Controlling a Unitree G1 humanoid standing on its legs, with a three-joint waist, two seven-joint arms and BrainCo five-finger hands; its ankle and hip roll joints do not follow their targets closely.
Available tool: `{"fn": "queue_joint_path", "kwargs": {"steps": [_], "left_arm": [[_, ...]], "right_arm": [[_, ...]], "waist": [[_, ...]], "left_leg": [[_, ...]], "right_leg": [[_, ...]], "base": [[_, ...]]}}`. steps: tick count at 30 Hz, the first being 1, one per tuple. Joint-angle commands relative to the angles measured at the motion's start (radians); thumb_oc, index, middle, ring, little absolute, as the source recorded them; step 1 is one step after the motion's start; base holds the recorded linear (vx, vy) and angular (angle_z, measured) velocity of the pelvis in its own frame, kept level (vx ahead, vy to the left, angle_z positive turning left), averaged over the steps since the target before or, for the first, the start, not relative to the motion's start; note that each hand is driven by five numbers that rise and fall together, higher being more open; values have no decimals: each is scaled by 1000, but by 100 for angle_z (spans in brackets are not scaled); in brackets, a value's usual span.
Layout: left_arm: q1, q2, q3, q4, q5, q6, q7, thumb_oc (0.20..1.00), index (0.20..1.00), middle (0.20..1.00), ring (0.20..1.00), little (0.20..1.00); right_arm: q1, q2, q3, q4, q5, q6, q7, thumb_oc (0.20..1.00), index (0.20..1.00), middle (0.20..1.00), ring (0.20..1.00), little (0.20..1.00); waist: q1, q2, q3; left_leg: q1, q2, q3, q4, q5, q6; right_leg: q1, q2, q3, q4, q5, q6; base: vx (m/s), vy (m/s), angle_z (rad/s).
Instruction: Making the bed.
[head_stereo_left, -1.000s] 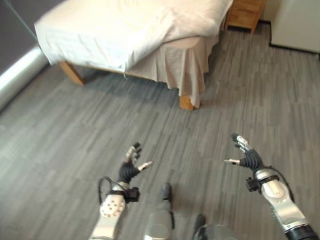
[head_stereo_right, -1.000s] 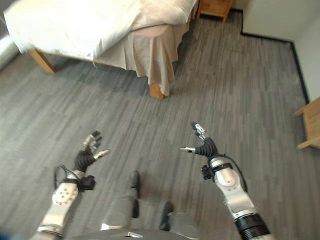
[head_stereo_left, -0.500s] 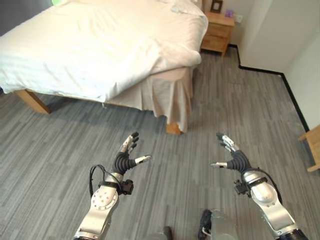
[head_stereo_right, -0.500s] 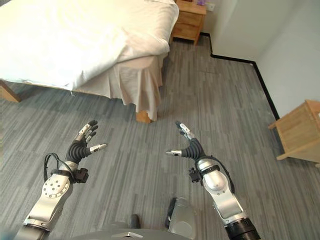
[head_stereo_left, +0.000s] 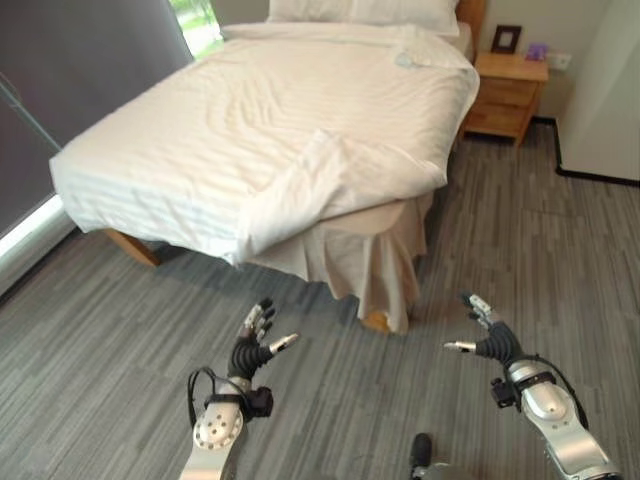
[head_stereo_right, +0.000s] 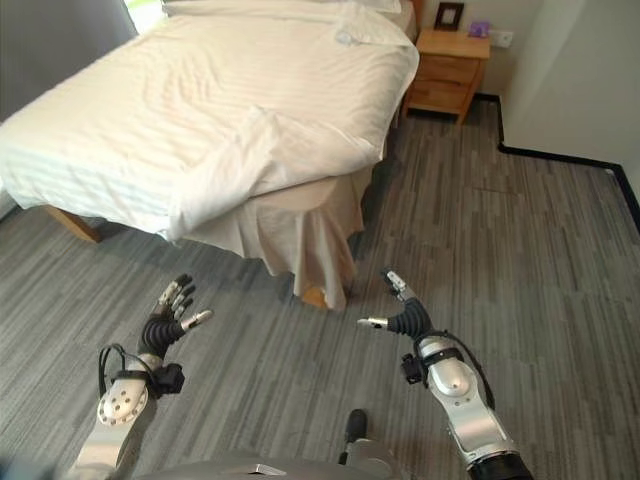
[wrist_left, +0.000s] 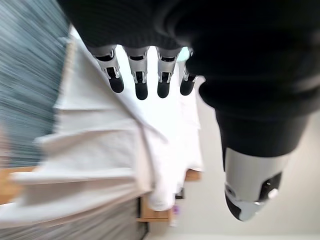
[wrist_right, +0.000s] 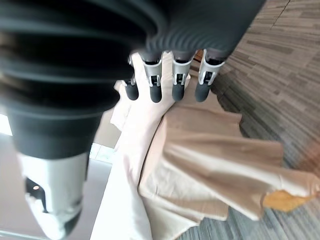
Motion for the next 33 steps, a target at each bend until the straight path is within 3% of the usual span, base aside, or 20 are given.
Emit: {"fn": "queue_joint_path", "kwargs": {"steps": [1, 2, 3, 4, 5, 6, 7, 8, 9, 12, 13, 14, 15, 16, 17, 18, 21, 23, 24, 33], "left_arm": [[-14, 57, -11, -93, 7, -57, 10, 1000, 1000, 1000, 1000, 1000], [-13, 57, -11, -93, 7, -56, 11, 1000, 1000, 1000, 1000, 1000], [-13, 55, -13, -107, 15, -60, 12, 1000, 1000, 1000, 1000, 1000], [-13, 55, -13, -107, 15, -60, 12, 1000, 1000, 1000, 1000, 1000], [-14, 55, -15, -109, 26, -63, 18, 1000, 1000, 1000, 1000, 1000], [-18, 59, -4, -118, 43, -68, 38, 1000, 1000, 1000, 1000, 1000], [-17, 59, -4, -118, 44, -68, 38, 1000, 1000, 1000, 1000, 1000], [-31, 71, 15, -141, 82, -75, 69, 1000, 1000, 1000, 1000, 1000], [-41, 87, 47, -189, 109, -87, 95, 1000, 1000, 1000, 1000, 1000], [-66, 145, 124, -309, 201, -109, 150, 1000, 1000, 1000, 1000, 1000], [-148, 243, 184, -368, 314, -108, 223, 1000, 1000, 1000, 1000, 1000], [-182, 269, 201, -374, 328, -109, 251, 1000, 1000, 1000, 1000, 1000], [-243, 299, 209, -368, 341, -101, 290, 1000, 1000, 1000, 1000, 1000], [-296, 334, 212, -341, 367, -89, 304, 1000, 1000, 1000, 1000, 1000], [-310, 336, 206, -332, 371, -88, 301, 1000, 1000, 1000, 1000, 1000], [-324, 339, 186, -282, 395, -67, 283, 1000, 1000, 1000, 1000, 1000], [-388, 351, 113, 1, 419, -2, 201, 1000, 1000, 1000, 1000, 1000], [-434, 390, 79, 226, 519, 93, 207, 1000, 1000, 1000, 1000, 1000], [-436, 381, 76, 266, 532, 110, 208, 1000, 1000, 1000, 1000, 1000], [-433, 320, 57, 373, 550, 139, 210, 1000, 1000, 1000, 1000, 1000]], "right_arm": [[-28, -17, -24, -67, 34, -45, -6, 1000, 1000, 1000, 1000, 1000], [-28, -17, -24, -67, 34, -45, -6, 1000, 1000, 1000, 1000, 1000], [-25, -19, -27, -58, 37, -46, -2, 1000, 1000, 1000, 1000, 1000], [-24, -19, -26, -58, 37, -46, -2, 1000, 1000, 1000, 1000, 1000], [-27, -20, -24, -47, 38, -46, -3, 1000, 1000, 1000, 1000, 1000], [-41, -20, -8, -25, 35, -45, -6, 1000, 1000, 1000, 1000, 1000], [-42, -20, -7, -23, 35, -46, -7, 1000, 1000, 1000, 1000, 1000], [-56, -19, 3, -16, 26, -47, -16, 1000, 1000, 1000, 1000, 1000], [-60, -20, 3, -23, 20, -53, -21, 1000, 1000, 1000, 1000, 1000], [-28, 1, -10, -25, 5, -68, -18, 1000, 1000, 1000, 1000, 1000], [-13, 40, -5, -15, 0, -76, -6, 1000, 1000, 1000, 1000, 1000], [-21, 47, 2, -11, -3, -75, -3, 1000, 1000, 1000, 1000, 1000], [-36, 49, 21, -6, -25, -71, 3, 1000, 1000, 1000, 1000, 1000], [-35, 44, 27, -7, -30, -67, 8, 1000, 1000, 1000, 1000, 1000], [-32, 46, 28, -8, -22, -66, 13, 1000, 1000, 1000, 1000, 1000], [11, 48, 12, -5, -19, -55, 9, 1000, 1000, 1000, 1000, 1000], [55, 6, 5, -16, -19, -31, 68, 1000, 1000, 1000, 1000, 1000], [85, -22, -14, -9, -10, -27, 83, 1000, 1000, 1000, 1000, 1000], [89, -21, -17, -11, -8, -27, 87, 1000, 1000, 1000, 1000, 1000], [131, -23, -17, -10, -13, -26, 105, 1000, 1000, 1000, 1000, 1000]], "waist": [[27, -18, 34], [28, -18, 34], [30, -18, 23], [30, -19, 23], [32, -16, 16], [48, 2, 12], [46, -1, 13], [65, 7, 15], [81, 7, 17], [96, -5, -19], [89, -22, -17], [76, -14, -9], [47, 15, 2], [27, 26, -2], [18, 30, -5], [1, 10, -27], [-34, 26, -91], [-64, 35, -111], [-67, 36, -112], [-92, 30, -112]], "left_leg": [[24, 42, 57, -261, 58, 3], [26, 41, 58, -262, 54, 4], [-1, -9, 84, -434, 25, 29], [1, -12, 85, -437, 27, 30], [-13, -39, 86, -531, 41, 34], [-44, -66, 64, -718, 161, 24], [-35, -72, 65, -736, 172, 24], [-59, -73, 24, -840, 215, 15], [-67, -80, -17, -856, 242, 10], [-19, -93, -40, -877, 239, 38], [55, -113, -17, -897, 182, 84], [81, -113, -8, -901, 166, 97], [131, -101, 10, -930, 154, 111], [171, -105, 23, -948, 138, 109], [185, -106, 23, -956, 131, 105], [208, -130, 34, -940, 101, 99], [239, -127, 77, -963, 95, 79], [257, -117, 98, -971, 88, 68], [258, -115, 103, -971, 87, 67], [258, -105, 119, -971, 87, 56]], "right_leg": [[73, -44, -101, -10, -131, 133], [74, -45, -101, -10, -133, 135], [80, -53, -92, -10, -147, 157], [80, -55, -91, -10, -147, 157], [85, -53, -90, -10, -153, 166], [98, -30, -88, -10, -159, 172], [100, -33, -90, -10, -159, 172], [130, -22, -83, -10, -179, 173], [155, -13, -73, -10, -183, 169], [176, -10, -49, 76, -232, 172], [55, -44, -36, 360, -203, 247], [-15, -61, -28, 487, -145, 285], [-133, -102, -36, 627, -61, 328], [-145, -144, -76, 551, -92, 302], [-139, -146, -81, 474, -110, 282], [-51, -153, -78, 236, -78, 278], [29, -150, -89, 107, -37, 279], [59, -142, -84, 49, -44, 278], [63, -141, -84, 43, -49, 278], [72, -126, -69, 15, -57, 271]], "base": [[250, -26, -22], [382, 90, -27], [199, 105, -22], [285, 151, -10], [257, 157, -13], [259, 152, -14], [391, 175, -24], [416, 125, -39], [550, 175, -77], [534, 232, -75], [413, 310, -16], [394, 377, -44], [282, 256, -34], [297, 181, -45], [462, 24, -23], [433, -22, -17], [339, 15, 31], [275, 30, -73], [147, 6, -54], [50, -8, -14]]}}
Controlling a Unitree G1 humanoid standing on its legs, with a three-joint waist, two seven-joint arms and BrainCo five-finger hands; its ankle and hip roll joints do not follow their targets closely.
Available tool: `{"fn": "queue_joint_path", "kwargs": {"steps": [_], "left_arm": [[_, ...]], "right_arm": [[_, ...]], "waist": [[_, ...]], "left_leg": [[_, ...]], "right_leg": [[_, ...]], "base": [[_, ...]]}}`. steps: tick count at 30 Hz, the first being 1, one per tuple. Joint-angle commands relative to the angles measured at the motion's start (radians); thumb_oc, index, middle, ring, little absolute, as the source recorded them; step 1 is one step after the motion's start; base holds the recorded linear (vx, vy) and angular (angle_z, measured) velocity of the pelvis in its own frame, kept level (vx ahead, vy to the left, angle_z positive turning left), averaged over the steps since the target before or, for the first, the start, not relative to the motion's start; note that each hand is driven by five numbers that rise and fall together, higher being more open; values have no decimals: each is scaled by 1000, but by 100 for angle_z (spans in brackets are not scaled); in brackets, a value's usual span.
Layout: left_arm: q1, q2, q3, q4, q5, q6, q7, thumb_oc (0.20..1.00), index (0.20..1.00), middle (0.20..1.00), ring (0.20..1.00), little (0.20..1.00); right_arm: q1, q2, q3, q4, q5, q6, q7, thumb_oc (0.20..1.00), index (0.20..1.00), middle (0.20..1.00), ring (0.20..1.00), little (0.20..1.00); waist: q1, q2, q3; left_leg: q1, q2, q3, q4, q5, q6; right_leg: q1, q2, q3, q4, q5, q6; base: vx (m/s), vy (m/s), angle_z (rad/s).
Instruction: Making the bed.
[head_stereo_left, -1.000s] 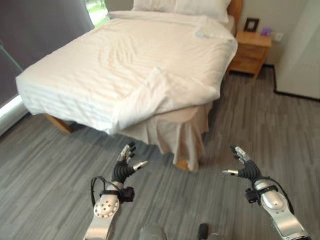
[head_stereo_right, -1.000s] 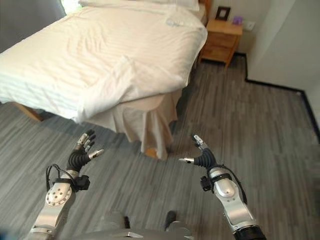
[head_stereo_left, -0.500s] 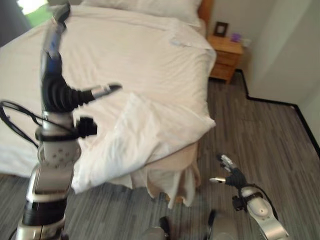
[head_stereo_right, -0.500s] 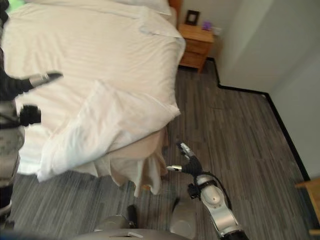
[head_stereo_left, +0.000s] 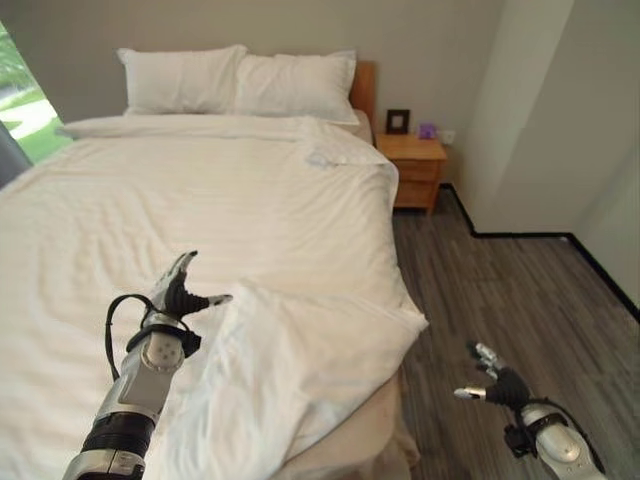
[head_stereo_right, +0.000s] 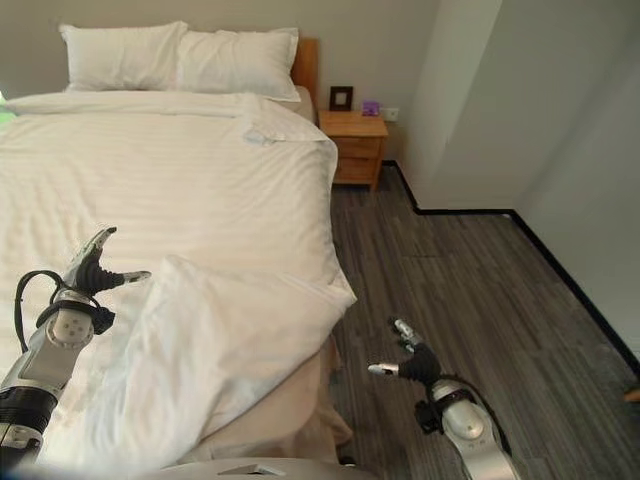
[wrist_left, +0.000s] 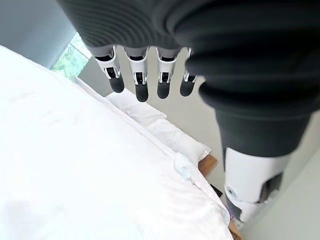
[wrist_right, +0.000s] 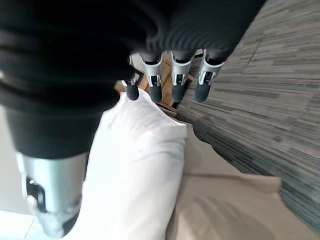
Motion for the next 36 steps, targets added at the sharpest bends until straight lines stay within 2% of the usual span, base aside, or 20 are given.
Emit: {"fn": "queue_joint_path", "kwargs": {"steps": [1, 13, 14, 16, 17, 18, 22, 30, 36], "left_arm": [[-98, 12, 4, -14, 34, -15, 19, 1000, 1000, 1000, 1000, 1000], [-215, -132, -129, 378, -21, 21, 21, 1000, 1000, 1000, 1000, 1000], [-246, -158, -153, 479, -41, 24, 14, 200, 200, 200, 200, 200], [-276, -200, -168, 592, -83, 26, 1, 200, 200, 200, 200, 200], [-278, -200, -169, 594, -83, 25, 1, 200, 200, 200, 200, 200], [-295, -236, -182, 695, -102, 29, -13, 200, 200, 200, 200, 200], [-284, -303, -166, 763, -189, 23, -38, 200, 200, 200, 200, 200], [-219, -401, -221, 628, -303, -17, -41, 200, 200, 200, 200, 200], [-90, -474, -255, 441, -489, -49, -85, 200, 200, 200, 200, 200]], "right_arm": [[-62, -17, -24, -77, -1, -42, -3, 1000, 1000, 1000, 1000, 1000], [-66, -32, 19, -80, 11, -43, -2, 1000, 1000, 1000, 1000, 1000], [-67, -41, 30, -76, 15, -43, -2, 1000, 1000, 1000, 1000, 1000], [-71, -46, 36, -74, 22, -43, -5, 1000, 1000, 1000, 1000, 1000], [-71, -46, 35, -74, 22, -43, -5, 1000, 1000, 1000, 1000, 1000], [-74, -53, 44, -77, 27, -43, -4, 1000, 1000, 1000, 1000, 1000], [-67, -68, 45, -97, 33, -40, 2, 1000, 1000, 1000, 1000, 1000], [-101, -72, 56, -94, 35, -38, -9, 1000, 1000, 1000, 1000, 1000], [-165, -70, 96, -77, 27, -29, -9, 1000, 1000, 1000, 1000, 1000]], "waist": [[-16, 45, 51], [-56, 45, 53], [-67, 44, 55], [-77, 44, 56], [-76, 45, 56], [-87, 44, 58], [-103, 49, 63], [-96, 73, 76], [-64, 116, 94]], "left_leg": [[-68, 44, -27, 7, -4, -27], [-90, 55, 2, 7, 3, -32], [-98, 58, 7, 7, 6, -33], [-106, 61, 12, 7, 8, -35], [-106, 61, 12, 7, 8, -35], [-110, 64, 17, 7, 10, -37], [-106, 73, 29, 7, 14, -43], [-96, 97, 17, 7, 38, -54], [-102, 125, -7, 7, 88, -71]], "right_leg": [[107, -63, -46, 37, -157, 115], [67, -49, -5, 17, -148, 116], [56, -46, 4, 15, -147, 116], [43, -44, 10, 15, -146, 116], [43, -43, 11, 15, -146, 116], [34, -41, 19, 15, -147, 116], [25, -35, 34, 15, -152, 112], [41, -18, 33, 15, -174, 93], [63, 9, 17, 15, -209, 62]], "base": [[41, -14, 0], [29, -9, -9], [5, -19, -6], [4, -17, -16], [1, -23, -16], [-2, -24, -11], [6, -49, -5], [-26, -105, -4], [-55, -150, 3]]}}
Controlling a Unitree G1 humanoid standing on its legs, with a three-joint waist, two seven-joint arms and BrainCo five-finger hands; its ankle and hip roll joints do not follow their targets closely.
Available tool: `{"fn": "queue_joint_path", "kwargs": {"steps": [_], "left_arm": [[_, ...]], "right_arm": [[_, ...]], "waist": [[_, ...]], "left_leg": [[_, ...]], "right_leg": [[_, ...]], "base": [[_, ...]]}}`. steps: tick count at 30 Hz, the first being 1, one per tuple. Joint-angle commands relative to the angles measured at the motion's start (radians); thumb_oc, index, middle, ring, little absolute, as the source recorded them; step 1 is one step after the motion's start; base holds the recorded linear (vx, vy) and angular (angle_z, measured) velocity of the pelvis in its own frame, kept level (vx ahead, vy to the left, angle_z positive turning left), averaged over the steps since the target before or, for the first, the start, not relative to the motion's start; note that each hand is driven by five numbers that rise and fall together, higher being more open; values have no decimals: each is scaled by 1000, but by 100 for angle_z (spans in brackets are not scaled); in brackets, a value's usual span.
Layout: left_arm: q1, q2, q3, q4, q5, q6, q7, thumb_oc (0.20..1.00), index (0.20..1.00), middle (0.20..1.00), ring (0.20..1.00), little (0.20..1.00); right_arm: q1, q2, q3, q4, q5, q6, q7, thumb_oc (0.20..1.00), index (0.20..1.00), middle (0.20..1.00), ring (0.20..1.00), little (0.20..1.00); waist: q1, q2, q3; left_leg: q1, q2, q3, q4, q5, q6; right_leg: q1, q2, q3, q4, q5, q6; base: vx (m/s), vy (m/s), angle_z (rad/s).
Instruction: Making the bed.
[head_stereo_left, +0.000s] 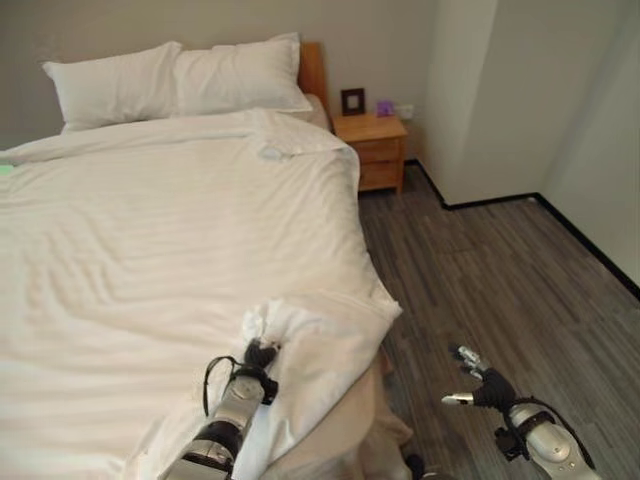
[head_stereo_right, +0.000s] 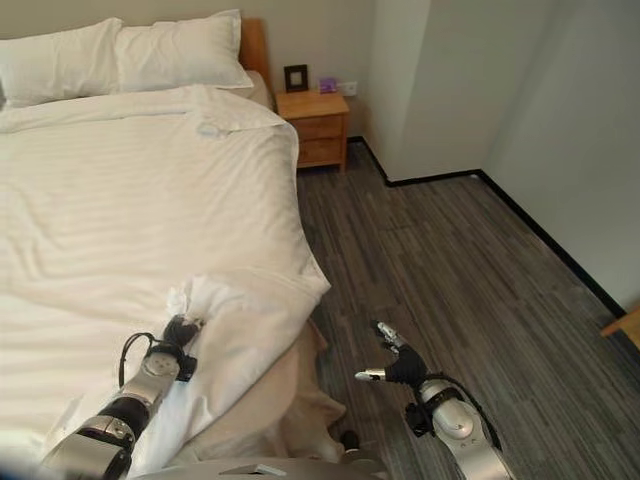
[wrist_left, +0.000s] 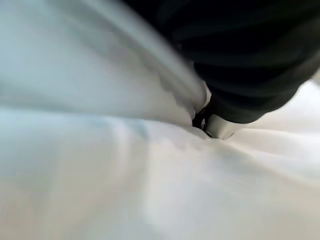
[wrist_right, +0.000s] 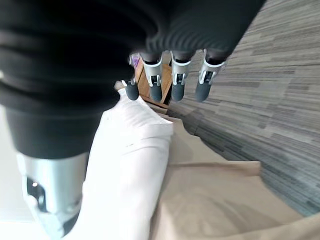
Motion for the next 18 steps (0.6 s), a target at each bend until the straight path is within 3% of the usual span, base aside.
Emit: {"fn": "queue_joint_path", "kwargs": {"steps": [1, 5, 7, 9, 11, 13, 15, 16, 18], "left_arm": [[-33, -103, -68, -18, -121, -43, -91, 200, 200, 200, 200, 200], [46, -104, -130, -185, -163, -55, -130, 200, 200, 200, 200, 200], [37, -99, -191, -295, -207, -58, -158, 200, 200, 200, 200, 200], [27, -99, -202, -326, -222, -54, -171, 200, 200, 200, 200, 200], [8, -100, -229, -374, -229, -50, -181, 200, 200, 200, 200, 200], [-14, -107, -260, -426, -244, -54, -194, 200, 200, 200, 200, 200], [-34, -120, -288, -452, -249, -49, -203, 200, 200, 200, 200, 200], [-74, -147, -321, -461, -250, -42, -204, 200, 200, 200, 200, 200], [-110, -182, -364, -460, -245, -41, -211, 200, 200, 200, 200, 200]], "right_arm": [[-99, -38, 20, -44, 22, -36, -4, 1000, 1000, 1000, 1000, 1000], [-176, -64, 73, 4, -20, -30, 1, 1000, 1000, 1000, 1000, 1000], [-206, -87, 75, 28, -36, -27, -18, 1000, 1000, 1000, 1000, 1000], [-205, -89, 68, 37, -38, -26, -25, 1000, 1000, 1000, 1000, 1000], [-198, -84, 54, 56, -38, -16, -41, 1000, 1000, 1000, 1000, 1000], [-186, -73, 37, 79, -38, -9, -48, 1000, 1000, 1000, 1000, 1000], [-171, -64, 25, 109, -43, -4, -55, 1000, 1000, 1000, 1000, 1000], [-154, -51, 6, 131, -37, 2, -63, 1000, 1000, 1000, 1000, 1000], [-135, -38, -16, 147, -36, 1, -78, 1000, 1000, 1000, 1000, 1000]], "waist": [[4, 60, 72], [29, 99, 97], [33, 78, 145], [28, 70, 153], [21, 52, 161], [12, 40, 156], [-6, 39, 145], [-40, 64, 129], [-73, 63, 124]], "left_leg": [[-69, 88, -85, 12, 85, -55], [-86, 93, -108, 12, 120, -65], [-156, 81, -111, 197, 74, -74], [-163, 78, -111, 268, 43, -72], [-174, 71, -126, 455, -5, -68], [-144, 23, -175, 558, -48, -77], [-80, -7, -192, 540, -72, -80], [34, -33, -197, 376, -160, -49], [71, -69, -218, 226, -221, -10]], "right_leg": [[132, -19, -9, 21, -206, 33], [137, -10, -21, 21, -229, 19], [136, -35, -48, 21, -225, 1], [128, -43, -63, 21, -219, -5], [119, -54, -83, 21, -205, -30], [107, -51, -94, 21, -184, -40], [86, -52, -115, 21, -168, -36], [37, -38, -144, 21, -143, -14], [-6, -58, -164, 43, -108, 6]], "base": [[-60, -110, 1], [-130, -86, 12], [-346, -145, 3], [-225, -113, 37], [-263, -167, 32], [-247, -113, 19], [-228, -3, 22], [-245, 104, 47], [-296, 113, 71]]}}
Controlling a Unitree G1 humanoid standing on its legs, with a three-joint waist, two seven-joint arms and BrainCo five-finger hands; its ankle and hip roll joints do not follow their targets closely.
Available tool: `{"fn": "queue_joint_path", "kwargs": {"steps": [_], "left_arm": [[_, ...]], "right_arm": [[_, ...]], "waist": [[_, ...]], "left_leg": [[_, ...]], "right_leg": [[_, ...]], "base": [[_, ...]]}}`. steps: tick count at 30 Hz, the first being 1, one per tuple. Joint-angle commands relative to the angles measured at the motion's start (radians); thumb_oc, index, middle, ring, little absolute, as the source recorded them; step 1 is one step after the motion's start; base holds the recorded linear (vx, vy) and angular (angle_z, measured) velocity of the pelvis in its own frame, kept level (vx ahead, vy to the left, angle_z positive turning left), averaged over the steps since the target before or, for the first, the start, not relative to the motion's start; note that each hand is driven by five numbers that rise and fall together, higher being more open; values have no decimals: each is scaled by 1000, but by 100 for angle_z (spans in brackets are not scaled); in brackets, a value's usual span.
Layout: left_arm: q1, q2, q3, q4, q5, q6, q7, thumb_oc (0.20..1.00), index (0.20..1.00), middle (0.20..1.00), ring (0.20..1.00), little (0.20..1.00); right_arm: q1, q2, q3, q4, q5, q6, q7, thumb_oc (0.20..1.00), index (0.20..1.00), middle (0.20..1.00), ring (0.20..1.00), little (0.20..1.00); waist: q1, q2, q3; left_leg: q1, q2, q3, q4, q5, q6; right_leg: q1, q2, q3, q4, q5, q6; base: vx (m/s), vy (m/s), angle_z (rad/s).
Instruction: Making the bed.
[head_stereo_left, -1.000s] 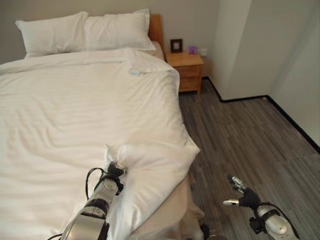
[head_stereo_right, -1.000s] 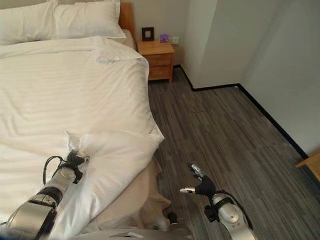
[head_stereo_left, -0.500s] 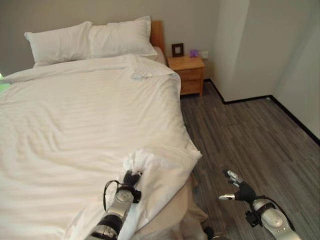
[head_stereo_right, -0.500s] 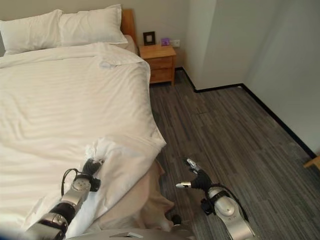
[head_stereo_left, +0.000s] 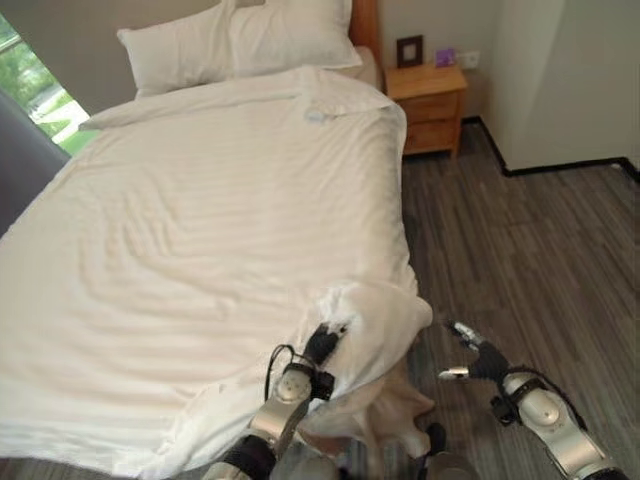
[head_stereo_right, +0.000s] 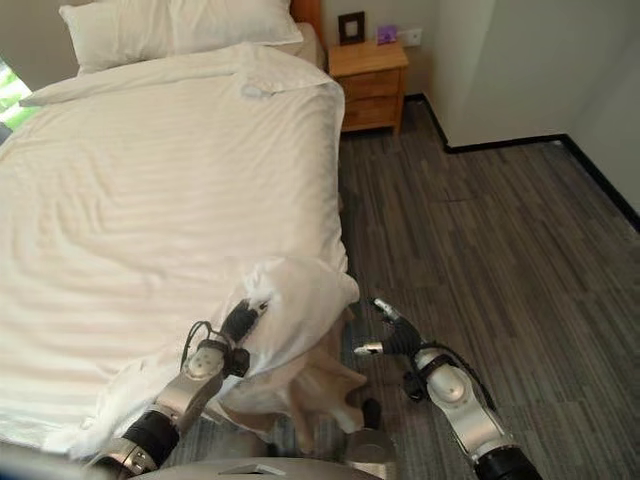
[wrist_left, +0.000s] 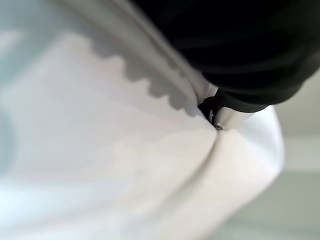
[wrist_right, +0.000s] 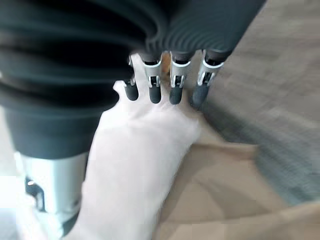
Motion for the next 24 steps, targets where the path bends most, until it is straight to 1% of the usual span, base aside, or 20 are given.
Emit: {"fn": "queue_joint_path", "kwargs": {"steps": [1, 2, 3, 4, 5, 6, 7, 8, 9, 10, 12, 13, 14, 15, 16, 17, 18, 19, 20, 24], "left_arm": [[-127, -126, -126, -45, -55, -60, -52, 200, 200, 200, 200, 200], [-145, -136, -153, -44, -51, -58, -51, 200, 200, 200, 200, 200], [-146, -137, -153, -44, -51, -58, -51, 200, 200, 200, 200, 200], [-157, -140, -163, -45, -49, -56, -54, 200, 200, 200, 200, 200], [-183, -154, -212, -25, -43, -55, -47, 200, 200, 200, 200, 200], [-197, -169, -227, -3, -42, -53, -40, 200, 200, 200, 200, 200], [-208, -178, -241, 16, -43, -53, -38, 200, 200, 200, 200, 200], [-220, -187, -252, 28, -40, -50, -35, 200, 200, 200, 200, 200], [-225, -187, -276, 33, -22, -46, -36, 200, 200, 200, 200, 200], [-227, -190, -286, 31, -20, -42, -38, 200, 200, 200, 200, 200], [-220, -191, -303, 32, -27, -37, -42, 200, 200, 200, 200, 200], [-220, -190, -304, 32, -27, -37, -42, 228, 228, 228, 228, 228], [-212, -190, -319, 33, -41, -30, -43, 313, 313, 313, 313, 313], [-213, -189, -319, 33, -41, -30, -43, 344, 344, 344, 344, 344], [-203, -191, -332, 36, -51, -26, -51, 479, 479, 479, 479, 479], [-180, -179, -360, 26, -62, -18, -68, 699, 699, 699, 699, 699], [-181, -183, -361, 30, -59, -13, -82, 799, 799, 799, 799, 799], [-181, -183, -360, 30, -59, -13, -82, 1000, 1000, 1000, 1000, 1000], [-182, -193, -387, 52, -52, -7, -95, 1000, 1000, 1000, 1000, 1000], [-188, -211, -423, 55, -39, 1, -125, 1000, 1000, 1000, 1000, 1000]], "right_arm": [[-51, 8, 18, 15, 4, -22, -35, 1000, 1000, 1000, 1000, 1000], [-47, 21, 13, 32, 4, -23, -47, 1000, 1000, 1000, 1000, 1000], [-47, 21, 12, 32, 3, -23, -47, 1000, 1000, 1000, 1000, 1000], [-46, 32, 6, 38, 7, -22, -53, 1000, 1000, 1000, 1000, 1000], [-44, 59, 11, 53, 27, -22, -62, 1000, 1000, 1000, 1000, 1000], [-49, 72, 14, 72, 40, -22, -65, 1000, 1000, 1000, 1000, 1000], [-52, 80, 20, 89, 48, -24, -69, 1000, 1000, 1000, 1000, 1000], [-54, 87, 29, 108, 51, -22, -75, 1000, 1000, 1000, 1000, 1000], [-56, 98, 33, 160, 51, -20, -82, 1000, 1000, 1000, 1000, 1000], [-59, 105, 32, 191, 52, -15, -89, 1000, 1000, 1000, 1000, 1000], [-65, 116, 37, 255, 62, -7, -95, 1000, 1000, 1000, 1000, 1000], [-66, 117, 37, 255, 62, -8, -95, 1000, 1000, 1000, 1000, 1000], [-83, 129, 46, 324, 62, 5, -106, 1000, 1000, 1000, 1000, 1000], [-84, 129, 46, 324, 62, 5, -106, 1000, 1000, 1000, 1000, 1000], [-109, 133, 60, 371, 43, 16, -124, 1000, 1000, 1000, 1000, 1000], [-132, 147, 74, 445, 37, 31, -142, 1000, 1000, 1000, 1000, 1000], [-158, 154, 87, 491, 23, 39, -154, 1000, 1000, 1000, 1000, 1000], [-160, 155, 87, 493, 23, 38, -155, 1000, 1000, 1000, 1000, 1000], [-196, 164, 104, 563, 15, 54, -155, 1000, 1000, 1000, 1000, 1000], [-228, 164, 114, 623, 1, 62, -167, 1000, 1000, 1000, 1000, 1000]], "waist": [[-26, 18, -24], [-38, 11, -20], [-38, 10, -20], [-46, 4, -16], [-69, -13, 9], [-76, -17, 20], [-73, -21, 22], [-72, -23, 29], [-56, -22, 22], [-50, -20, 20], [-32, -22, 7], [-30, -22, 4], [1, -30, -13], [2, -29, -14], [26, -39, -26], [55, -56, -40], [69, -56, -42], [69, -56, -41], [73, -54, -49], [69, -46, -56]], "left_leg": [[78, -62, -35, -193, 6, 97], [87, -70, -40, -243, 27, 107], [88, -71, -40, -247, 29, 107], [99, -76, -43, -287, 38, 118], [86, -75, -43, -322, 74, 132], [79, -73, -44, -342, 87, 137], [71, -72, -42, -356, 96, 139], [65, -63, -33, -361, 106, 145], [36, -56, -12, -353, 125, 157], [27, -53, -3, -351, 132, 166], [4, -49, 11, -347, 148, 174], [-1, -48, 14, -346, 150, 173], [-21, -45, 29, -339, 157, 174], [-25, -43, 30, -338, 159, 173], [-43, -47, 43, -329, 162, 169], [-69, -40, 48, -311, 171, 161], [-79, -31, 62, -294, 172, 156], [-80, -30, 63, -292, 171, 156], [-77, -20, 73, -297, 171, 150], [-73, -3, 88, -317, 186, 137]], "right_leg": [[-34, -28, 10, 25, -112, 96], [-69, -36, 10, 53, -88, 112], [-70, -37, 11, 55, -89, 113], [-90, -40, 20, 71, -70, 130], [-160, -38, 123, 142, -41, 180], [-178, -22, 188, 171, -50, 191], [-183, -13, 223, 194, -76, 188], [-172, -11, 232, 229, -111, 181], [-138, -25, 198, 301, -158, 154], [-120, -29, 189, 350, -180, 149], [-85, -33, 205, 402, -203, 145], [-88, -32, 207, 399, -199, 144], [-20, -47, 200, 385, -231, 142], [-21, -44, 200, 379, -226, 140], [38, -59, 176, 332, -234, 143], [76, -43, 186, 247, -247, 139], [84, -43, 175, 200, -252, 142], [85, -42, 176, 198, -251, 142], [92, -37, 190, 142, -236, 140], [105, -35, 192, 86, -214, 138]], "base": [[-281, 85, 64], [-213, 69, 46], [-188, 45, 41], [-350, 29, 24], [-479, 32, 19], [-505, 13, 7], [-360, -24, 5], [-431, -69, 10], [-408, -75, 6], [-344, -83, -4], [-174, -71, -32], [-141, -127, -39], [-74, -93, -33], [-113, -165, -37], [-85, -223, -66], [-126, -290, -69], [-84, -217, -68], [-58, -207, -42], [-26, -196, -37], [-3, -150, -25]]}}
